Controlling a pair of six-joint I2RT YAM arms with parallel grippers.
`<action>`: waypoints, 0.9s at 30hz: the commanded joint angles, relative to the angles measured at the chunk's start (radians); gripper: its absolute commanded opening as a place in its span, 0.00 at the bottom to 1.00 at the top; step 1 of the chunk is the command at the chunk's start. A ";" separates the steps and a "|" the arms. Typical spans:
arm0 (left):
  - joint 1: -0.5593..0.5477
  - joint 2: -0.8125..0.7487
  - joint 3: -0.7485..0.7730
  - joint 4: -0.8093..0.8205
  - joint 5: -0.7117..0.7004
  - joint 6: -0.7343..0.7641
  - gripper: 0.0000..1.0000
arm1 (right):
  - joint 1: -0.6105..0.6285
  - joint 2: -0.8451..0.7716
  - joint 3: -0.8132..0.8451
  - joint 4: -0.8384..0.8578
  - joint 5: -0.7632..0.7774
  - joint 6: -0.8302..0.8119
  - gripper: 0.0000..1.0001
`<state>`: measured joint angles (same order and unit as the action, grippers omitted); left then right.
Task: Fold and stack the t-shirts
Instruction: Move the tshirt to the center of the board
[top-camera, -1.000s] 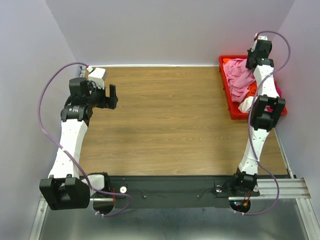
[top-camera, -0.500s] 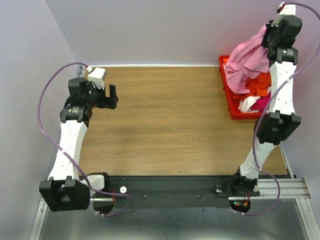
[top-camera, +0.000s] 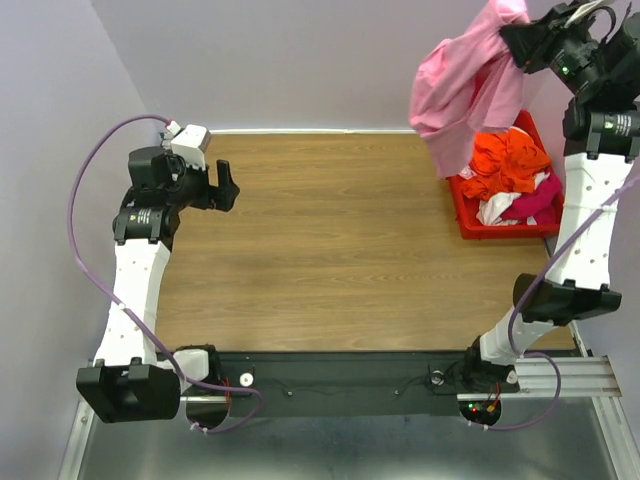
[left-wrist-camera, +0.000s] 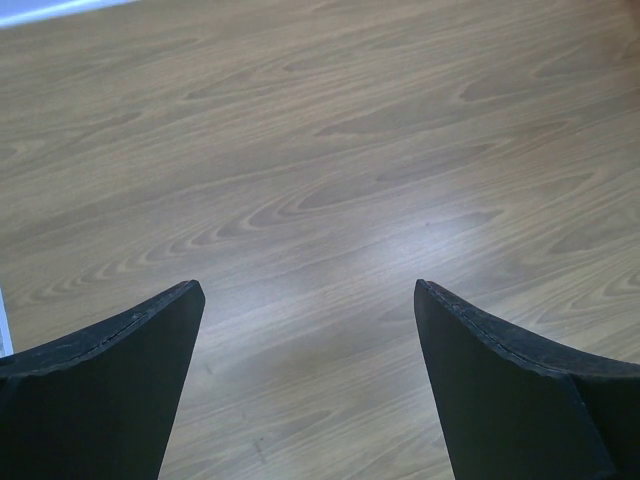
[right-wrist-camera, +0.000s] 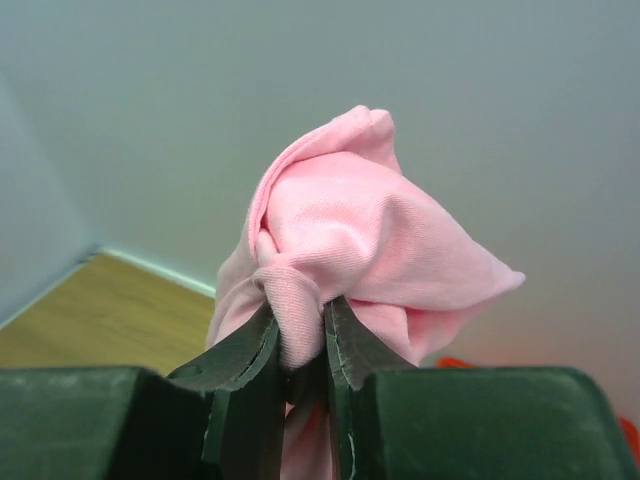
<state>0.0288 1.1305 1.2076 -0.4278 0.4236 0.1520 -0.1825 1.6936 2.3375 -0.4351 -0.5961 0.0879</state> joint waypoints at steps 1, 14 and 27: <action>0.014 -0.009 0.090 -0.006 0.078 -0.019 0.99 | 0.099 -0.078 -0.076 0.111 -0.235 0.087 0.01; 0.049 0.028 0.078 -0.034 0.257 0.003 0.99 | 0.486 -0.037 -0.558 0.008 -0.050 -0.080 1.00; 0.036 0.071 -0.140 -0.106 0.164 0.265 0.89 | 0.488 -0.252 -1.167 -0.128 0.096 -0.235 0.94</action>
<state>0.0731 1.1881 1.1057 -0.5049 0.6357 0.3096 0.2981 1.4792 1.2861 -0.5392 -0.5476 -0.0902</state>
